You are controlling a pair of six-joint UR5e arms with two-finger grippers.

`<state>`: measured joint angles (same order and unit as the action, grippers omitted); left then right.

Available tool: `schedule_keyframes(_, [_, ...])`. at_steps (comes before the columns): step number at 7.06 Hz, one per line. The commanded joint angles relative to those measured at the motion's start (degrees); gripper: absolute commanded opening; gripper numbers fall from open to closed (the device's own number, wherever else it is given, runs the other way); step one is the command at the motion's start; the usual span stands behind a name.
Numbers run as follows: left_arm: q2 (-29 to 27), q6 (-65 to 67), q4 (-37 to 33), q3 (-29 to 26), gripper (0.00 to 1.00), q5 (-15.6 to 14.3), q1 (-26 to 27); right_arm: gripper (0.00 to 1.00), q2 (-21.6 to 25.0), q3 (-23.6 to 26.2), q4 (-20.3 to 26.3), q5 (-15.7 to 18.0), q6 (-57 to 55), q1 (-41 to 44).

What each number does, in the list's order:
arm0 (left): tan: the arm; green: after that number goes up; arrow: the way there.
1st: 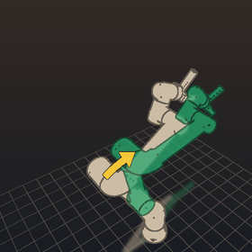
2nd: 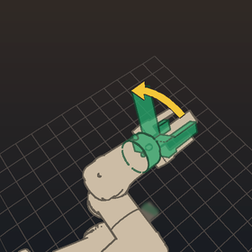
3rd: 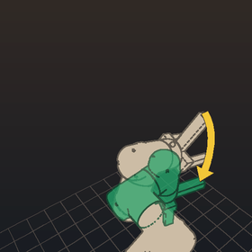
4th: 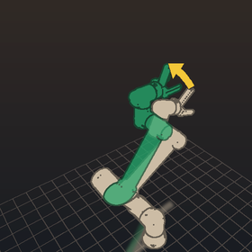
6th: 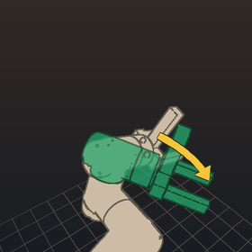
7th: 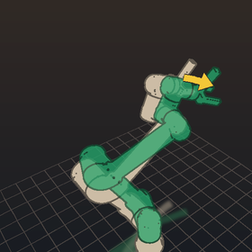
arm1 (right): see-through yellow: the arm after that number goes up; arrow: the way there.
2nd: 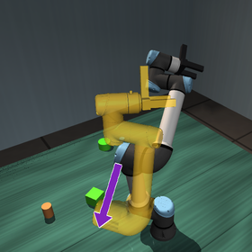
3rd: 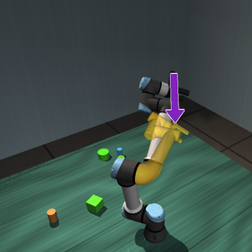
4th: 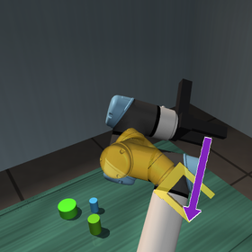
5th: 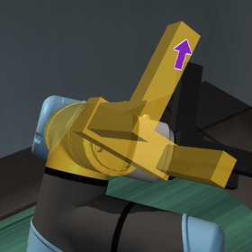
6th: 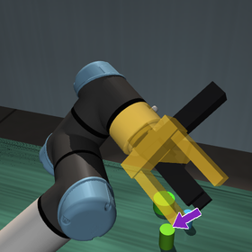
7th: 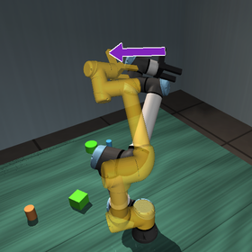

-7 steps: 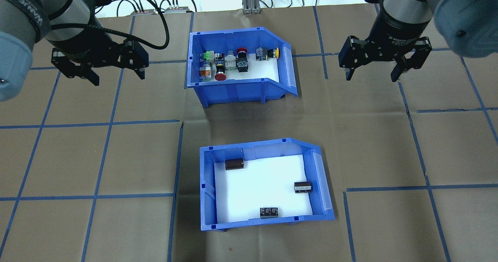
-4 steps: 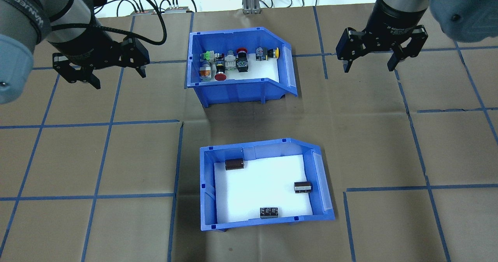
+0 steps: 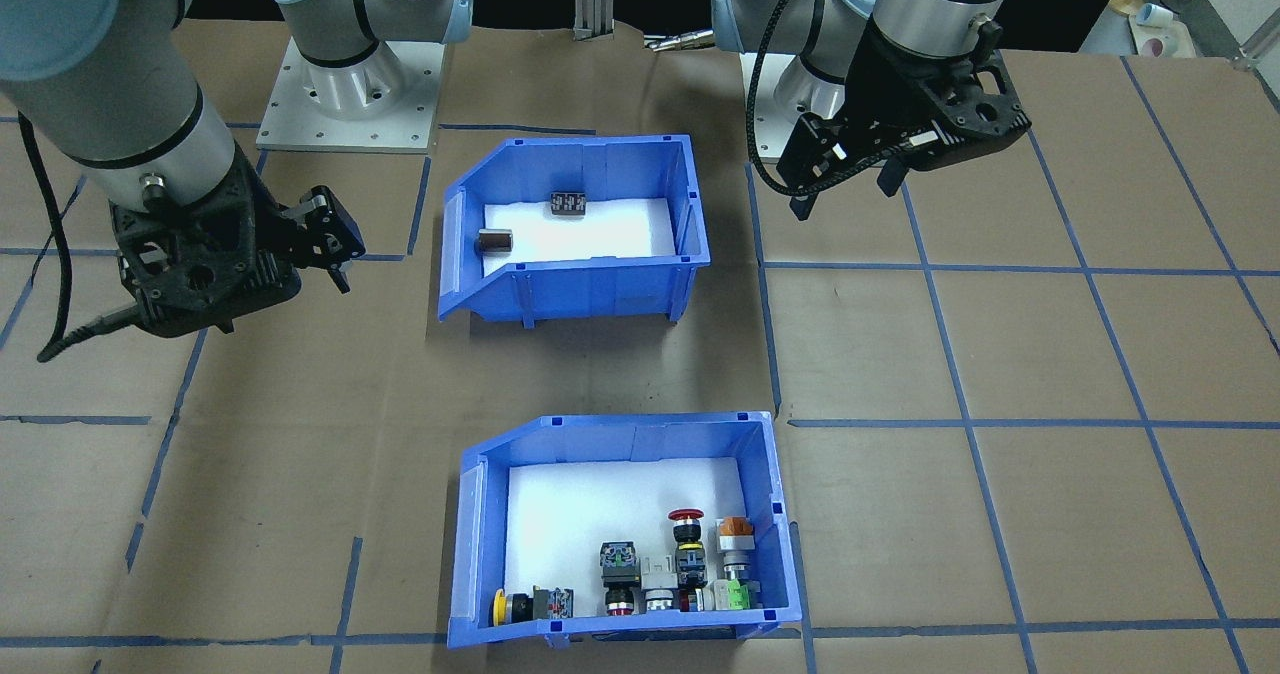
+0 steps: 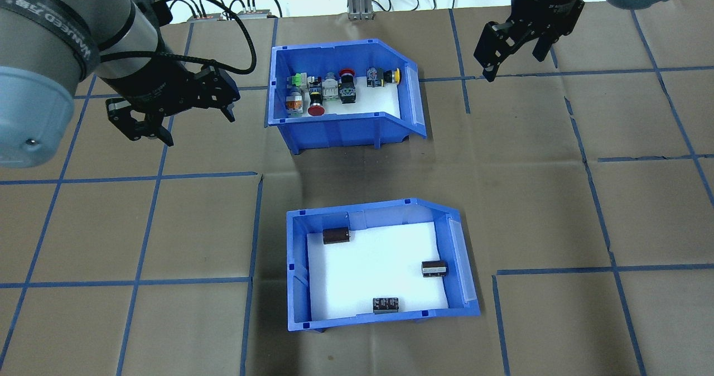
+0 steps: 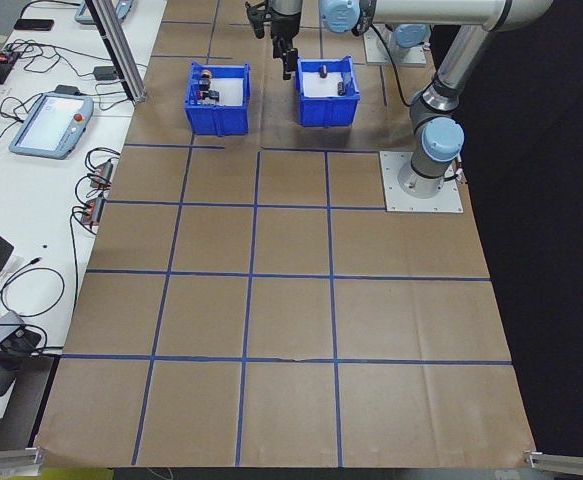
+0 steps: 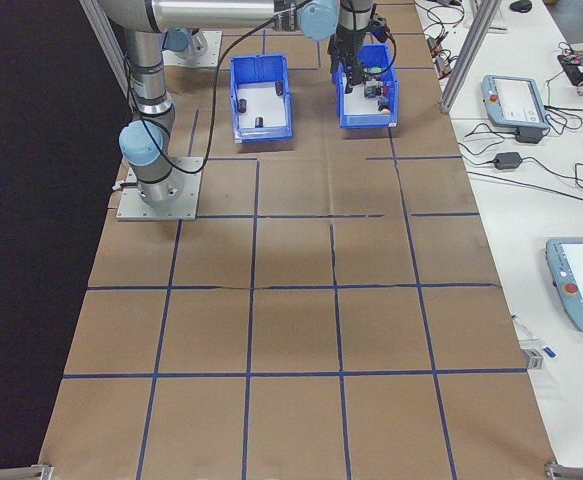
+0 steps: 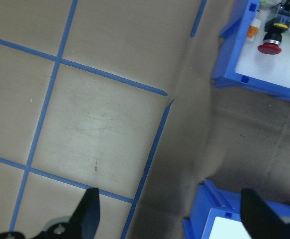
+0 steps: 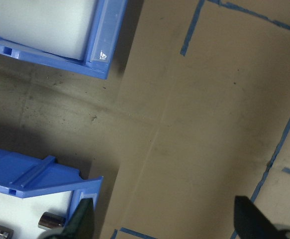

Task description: Place battery box in front

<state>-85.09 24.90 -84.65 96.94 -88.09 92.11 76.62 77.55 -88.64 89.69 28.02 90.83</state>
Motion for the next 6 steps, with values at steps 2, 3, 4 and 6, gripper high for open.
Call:
schedule_keyframes(2, [1.0, 21.5, 0.1, 3.6, 0.99, 0.6, 8.3, 1.0, -4.5, -3.7, -2.2, 0.0, 23.1, 5.7])
schedule_keyframes(3, [2.8, 31.5, 0.3, 6.3, 0.99, 0.6, 11.2, 1.0, -5.3, -3.7, -3.9, 0.0, 29.8, 7.9])
schedule_keyframes(4, [5.8, 38.6, 4.4, 11.1, 0.99, 0.6, 13.7, 1.0, -6.5, -3.7, -5.7, 0.0, 33.3, 10.0])
schedule_keyframes(6, [9.4, 61.4, 13.2, 20.1, 0.99, 0.6, 18.7, 1.0, -8.7, -4.0, -9.7, 0.8, 33.7, 14.7])
